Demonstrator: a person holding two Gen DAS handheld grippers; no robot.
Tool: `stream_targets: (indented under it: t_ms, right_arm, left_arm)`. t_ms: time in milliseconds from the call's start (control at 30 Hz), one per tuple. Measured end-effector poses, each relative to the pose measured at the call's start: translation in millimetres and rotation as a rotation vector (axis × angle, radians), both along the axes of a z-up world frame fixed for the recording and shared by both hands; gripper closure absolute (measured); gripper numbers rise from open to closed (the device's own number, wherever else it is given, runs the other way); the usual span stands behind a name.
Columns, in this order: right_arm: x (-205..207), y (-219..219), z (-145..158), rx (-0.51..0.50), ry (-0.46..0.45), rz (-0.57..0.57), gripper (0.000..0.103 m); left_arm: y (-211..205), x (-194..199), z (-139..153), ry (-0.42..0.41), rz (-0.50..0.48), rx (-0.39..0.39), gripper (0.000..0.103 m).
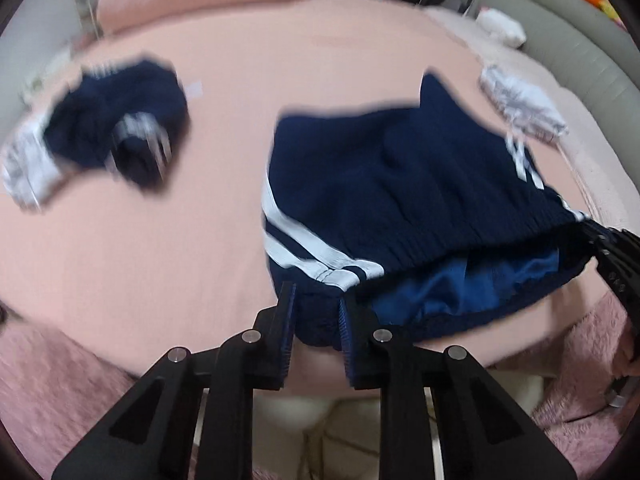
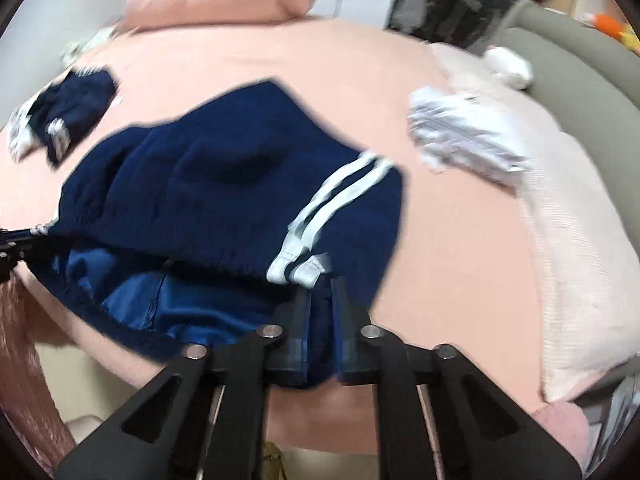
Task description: Fold clothes
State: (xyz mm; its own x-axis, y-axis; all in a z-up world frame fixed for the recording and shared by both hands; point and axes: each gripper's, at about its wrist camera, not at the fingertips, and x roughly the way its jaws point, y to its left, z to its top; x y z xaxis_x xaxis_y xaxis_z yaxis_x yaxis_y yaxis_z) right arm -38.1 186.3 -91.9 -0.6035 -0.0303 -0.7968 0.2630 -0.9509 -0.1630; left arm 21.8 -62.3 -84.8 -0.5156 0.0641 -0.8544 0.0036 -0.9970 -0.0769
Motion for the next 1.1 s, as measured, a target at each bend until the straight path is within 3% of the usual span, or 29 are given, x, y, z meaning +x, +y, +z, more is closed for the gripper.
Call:
stream_targets:
  t_ms: [100, 200, 267, 333, 400, 433, 500, 533, 567, 600, 667, 767, 933, 1000, 1067, 1100]
  right_arm:
    - [10.9, 9.2, 18.3, -0.022, 0.037, -0.032, 0.096]
    - [18.2, 10.7, 12.1, -0.005, 0.006, -0.045, 0.096]
    - [19.2, 17.9, 1.5, -0.037, -0.044, -0.076, 0.096]
    - [28.4, 24.0, -3.9, -0.083, -0.089, -0.099, 0.096]
    - [21.0, 19.1, -13.3, -0.062, -0.115, -0.057, 0.089]
    - [15.0, 16.0, -19.3, -0.044, -0.129, -0.028, 0.081]
    - [3.4, 3.1, -33.2, 0.011, -0.143, 0.025, 0.080]
    - [-0.4, -4.4, -36.9, 0.043, -0.139, 0.045, 0.085]
    - [-2.8, -9.4, -36.5, 0.062, -0.122, 0.054, 0.097]
    - [-2.6, -12.5, -31.9, 0.058, -0.102, 0.051, 0.097]
    - [-12.2, -15.4, -8.5, 0.021, -0.051, 0.043, 0.097]
    - [-35.7, -19.1, 50.1, -0.031, 0.084, 0.038, 0.097]
    - [-28.8, -0.8, 169.3, -0.256, 0.359, 0.000, 0.097]
    - [-4.2, 15.9, 201.4, -0.404, 0.466, -0.029, 0.097]
    - [15.9, 29.9, 198.3, -0.488, 0.497, -0.110, 0.097]
    - [22.9, 35.9, 187.4, -0.508, 0.490, -0.155, 0.097]
  left_arm:
    - [10.2, -0.7, 5.4, 0.015, -0.054, -0.010, 0.079]
    - [16.6, -5.8, -19.8, -0.076, -0.092, 0.006, 0.063]
    - [21.8, -7.8, -39.5, -0.149, -0.104, 0.043, 0.060]
    - [30.4, -3.3, -45.0, -0.158, -0.110, 0.025, 0.058]
    - [35.0, -1.4, -40.9, -0.161, -0.106, 0.025, 0.057]
    - [33.9, -1.1, -39.6, -0.164, -0.093, 0.040, 0.057]
    - [33.7, 0.6, -38.4, -0.158, -0.079, 0.014, 0.071]
    - [33.6, 1.2, -39.2, -0.151, -0.088, -0.046, 0.086]
    - [33.3, -0.1, -38.2, -0.146, -0.100, -0.085, 0.088]
    - [33.3, -2.5, -35.8, -0.142, -0.111, -0.107, 0.089]
    - [31.5, -15.9, -17.9, -0.092, -0.131, -0.179, 0.092]
    - [26.3, -41.0, 39.0, 0.075, -0.140, -0.304, 0.094]
    - [14.8, -46.8, 166.4, 0.377, -0.138, -0.316, 0.093]
    - [17.0, -33.1, 181.4, 0.411, -0.183, -0.297, 0.090]
    - [17.8, -20.6, 181.9, 0.409, -0.227, -0.280, 0.090]
    - [21.1, -17.7, 166.9, 0.370, -0.248, -0.283, 0.090]
